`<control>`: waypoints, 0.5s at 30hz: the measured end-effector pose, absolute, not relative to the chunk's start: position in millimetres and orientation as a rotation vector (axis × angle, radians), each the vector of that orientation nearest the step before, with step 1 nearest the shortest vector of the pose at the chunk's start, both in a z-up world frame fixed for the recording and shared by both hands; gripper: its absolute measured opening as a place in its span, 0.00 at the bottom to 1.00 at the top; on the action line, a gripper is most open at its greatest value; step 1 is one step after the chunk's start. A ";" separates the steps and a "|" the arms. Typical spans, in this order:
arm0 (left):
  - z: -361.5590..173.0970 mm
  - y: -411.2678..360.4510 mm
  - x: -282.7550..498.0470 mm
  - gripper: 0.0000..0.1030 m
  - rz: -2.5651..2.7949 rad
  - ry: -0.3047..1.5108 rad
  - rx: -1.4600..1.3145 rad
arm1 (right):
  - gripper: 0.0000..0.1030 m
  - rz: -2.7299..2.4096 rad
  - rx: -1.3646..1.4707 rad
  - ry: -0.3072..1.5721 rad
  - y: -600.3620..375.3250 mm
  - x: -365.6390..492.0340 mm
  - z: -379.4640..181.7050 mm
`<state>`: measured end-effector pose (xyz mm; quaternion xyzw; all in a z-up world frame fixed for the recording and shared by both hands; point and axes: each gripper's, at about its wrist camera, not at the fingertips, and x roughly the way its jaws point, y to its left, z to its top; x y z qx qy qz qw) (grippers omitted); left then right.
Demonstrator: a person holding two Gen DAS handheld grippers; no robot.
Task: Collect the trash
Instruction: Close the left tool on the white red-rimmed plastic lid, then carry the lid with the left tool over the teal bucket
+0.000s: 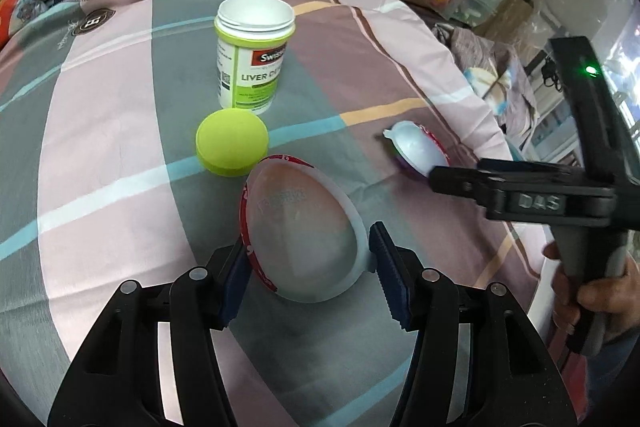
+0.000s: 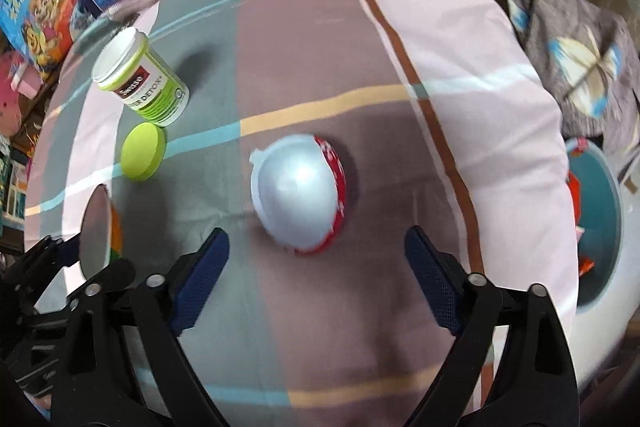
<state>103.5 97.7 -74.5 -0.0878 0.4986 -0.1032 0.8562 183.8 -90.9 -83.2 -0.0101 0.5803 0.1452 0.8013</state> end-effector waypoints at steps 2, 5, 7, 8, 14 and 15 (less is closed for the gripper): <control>-76.7 102.2 105.4 0.56 -0.215 1.054 -0.196 | 0.72 0.317 -0.027 1.258 -85.6 192.6 -89.6; -80.5 107.1 108.6 0.57 -0.212 1.067 -0.214 | 0.45 0.327 -0.020 1.283 -81.7 200.1 -98.0; -82.4 107.8 111.6 0.57 -0.211 1.073 -0.217 | 0.43 0.333 -0.010 1.282 -81.8 200.7 -100.3; -82.9 107.4 113.3 0.57 -0.214 1.077 -0.220 | 0.43 0.335 -0.001 1.274 -83.4 199.9 -99.0; -78.9 94.7 121.4 0.57 -0.240 1.080 -0.192 | 0.43 0.329 0.087 1.245 -110.9 197.6 -83.6; -77.9 91.5 122.9 0.57 -0.246 1.079 -0.186 | 0.43 0.328 0.098 1.242 -114.6 197.0 -81.6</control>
